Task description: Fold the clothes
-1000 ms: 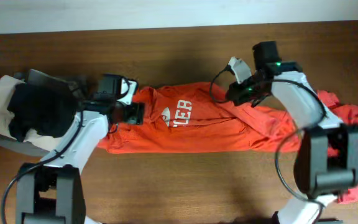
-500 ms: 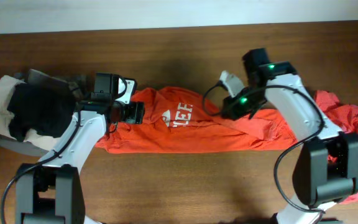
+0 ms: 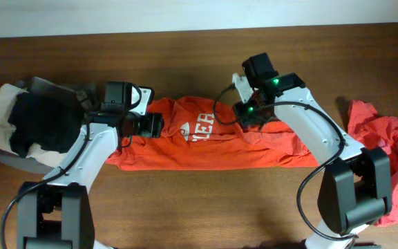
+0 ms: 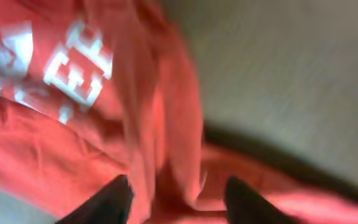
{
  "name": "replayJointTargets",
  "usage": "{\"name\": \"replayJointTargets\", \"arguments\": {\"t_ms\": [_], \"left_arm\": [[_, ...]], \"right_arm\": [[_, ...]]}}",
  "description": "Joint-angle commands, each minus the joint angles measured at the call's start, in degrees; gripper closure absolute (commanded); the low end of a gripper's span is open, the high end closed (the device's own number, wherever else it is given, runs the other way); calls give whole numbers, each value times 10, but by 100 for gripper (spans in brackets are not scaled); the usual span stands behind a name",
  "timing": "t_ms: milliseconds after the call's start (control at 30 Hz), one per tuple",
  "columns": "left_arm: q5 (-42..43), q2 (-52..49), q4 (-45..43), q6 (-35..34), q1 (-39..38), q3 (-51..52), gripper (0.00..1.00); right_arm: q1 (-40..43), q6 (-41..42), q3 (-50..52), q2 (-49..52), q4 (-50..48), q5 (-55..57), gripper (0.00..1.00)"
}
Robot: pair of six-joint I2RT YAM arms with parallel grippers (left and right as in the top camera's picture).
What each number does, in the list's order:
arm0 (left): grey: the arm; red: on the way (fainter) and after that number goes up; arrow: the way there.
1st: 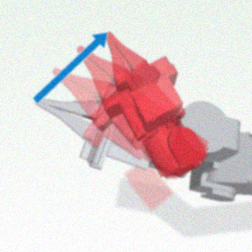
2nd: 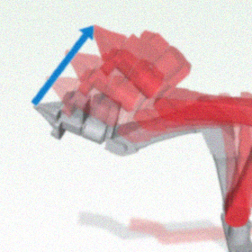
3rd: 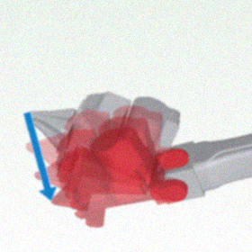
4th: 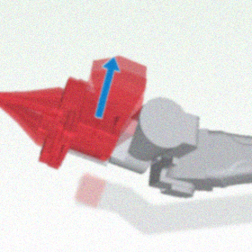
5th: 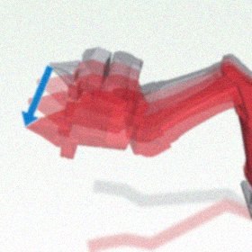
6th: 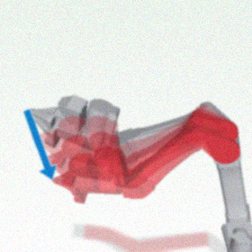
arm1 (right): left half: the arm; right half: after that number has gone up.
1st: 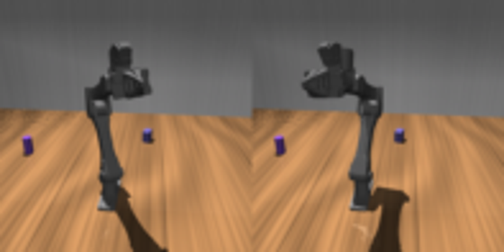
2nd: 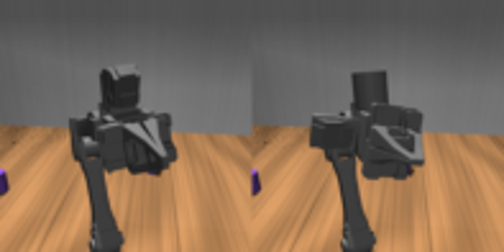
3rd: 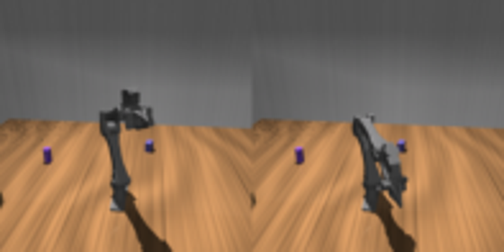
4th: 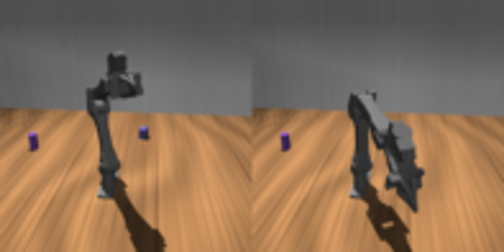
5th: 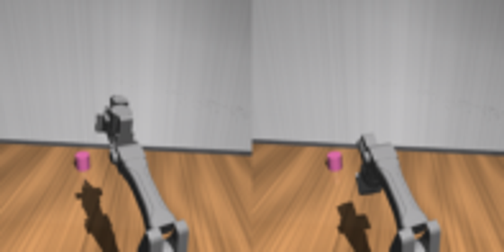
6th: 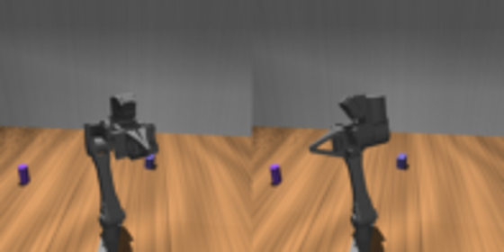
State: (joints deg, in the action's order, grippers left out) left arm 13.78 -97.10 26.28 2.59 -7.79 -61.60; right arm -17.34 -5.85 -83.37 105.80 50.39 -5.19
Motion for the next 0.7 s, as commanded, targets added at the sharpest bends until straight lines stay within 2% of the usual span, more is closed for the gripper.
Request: {"name": "replayJointTargets", "arguments": {"t_ms": [0, 100, 233, 400, 467, 600, 633, 667], "left_arm": [[21, -6, -3, 3, 2, -2, 21], [25, -6, -3, 3, 2, -2, 21], [69, -7, -10, 3, 2, -2, 20], [69, -23, -13, 3, 0, -2, 21], [68, -35, -16, 3, 0, -2, 27], [70, -56, -17, 3, -1, -2, 94], [69, -55, -16, 3, 2, -3, 99], [68, -49, -12, 2, 6, -7, 99]], "right_arm": [[-2, -21, -1, -3, -26, -10, 43], [-3, -34, -1, 1, -31, -55, 43], [-3, -38, -1, 16, -30, -65, 43], [-3, -51, -1, 30, -30, -90, 44], [-3, -60, -1, 32, -30, -105, 44], [-3, -59, -1, 32, -28, -107, 52], [-3, -59, -1, 32, -26, -107, 55], [-3, -59, -1, 32, -24, -107, 57]]}}
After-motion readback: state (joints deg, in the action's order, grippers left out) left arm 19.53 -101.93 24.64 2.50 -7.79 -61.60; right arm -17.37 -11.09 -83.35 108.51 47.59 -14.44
